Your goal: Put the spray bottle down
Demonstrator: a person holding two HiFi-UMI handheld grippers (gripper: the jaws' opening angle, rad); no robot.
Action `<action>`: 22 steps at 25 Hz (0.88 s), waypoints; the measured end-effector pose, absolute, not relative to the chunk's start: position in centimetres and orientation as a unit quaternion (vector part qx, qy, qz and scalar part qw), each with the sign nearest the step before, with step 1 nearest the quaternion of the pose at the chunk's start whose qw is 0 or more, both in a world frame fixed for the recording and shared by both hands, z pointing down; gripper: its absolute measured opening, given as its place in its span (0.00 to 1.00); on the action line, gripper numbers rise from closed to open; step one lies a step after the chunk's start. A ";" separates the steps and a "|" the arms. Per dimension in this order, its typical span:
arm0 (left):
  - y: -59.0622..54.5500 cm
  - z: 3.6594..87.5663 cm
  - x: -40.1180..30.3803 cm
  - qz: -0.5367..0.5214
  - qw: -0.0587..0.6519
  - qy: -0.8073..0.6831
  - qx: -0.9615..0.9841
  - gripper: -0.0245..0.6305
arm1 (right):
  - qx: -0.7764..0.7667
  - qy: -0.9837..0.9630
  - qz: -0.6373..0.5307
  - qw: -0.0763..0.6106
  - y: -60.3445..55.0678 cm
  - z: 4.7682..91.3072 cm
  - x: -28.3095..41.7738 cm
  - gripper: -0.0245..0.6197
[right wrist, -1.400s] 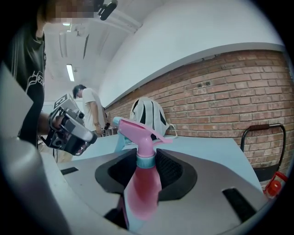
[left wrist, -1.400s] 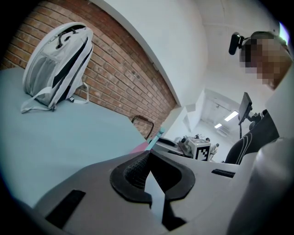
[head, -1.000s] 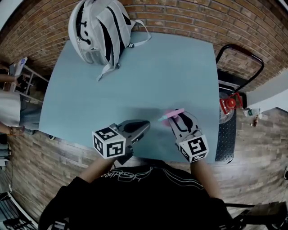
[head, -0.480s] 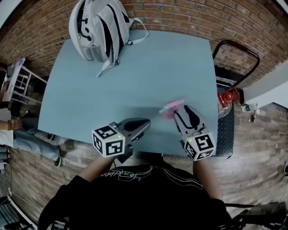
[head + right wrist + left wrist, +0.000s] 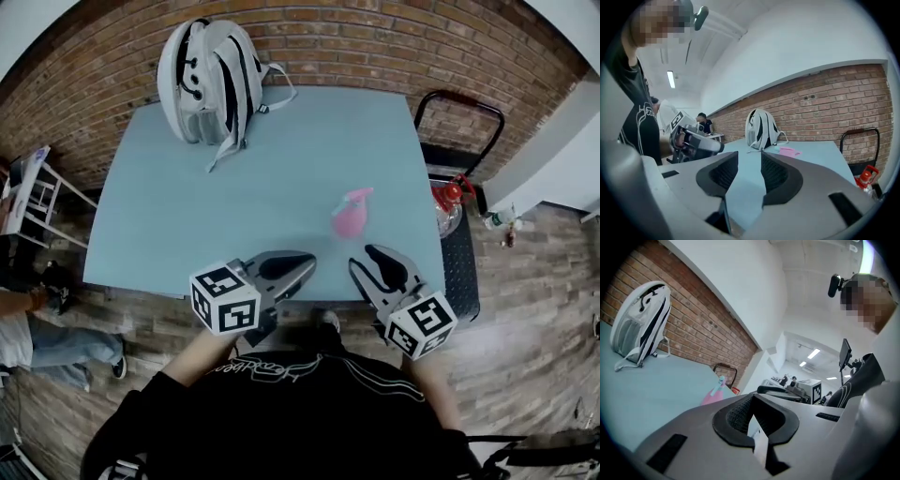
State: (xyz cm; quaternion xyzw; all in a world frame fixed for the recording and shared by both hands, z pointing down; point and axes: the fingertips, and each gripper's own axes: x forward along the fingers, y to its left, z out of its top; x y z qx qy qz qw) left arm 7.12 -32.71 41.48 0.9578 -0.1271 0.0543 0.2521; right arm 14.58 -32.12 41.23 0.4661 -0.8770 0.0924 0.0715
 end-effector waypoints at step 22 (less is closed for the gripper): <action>-21.2 36.5 1.7 0.043 0.172 -0.072 0.982 0.05 | 0.424 -0.894 0.138 0.034 -19.9 38.6 5.7 0.06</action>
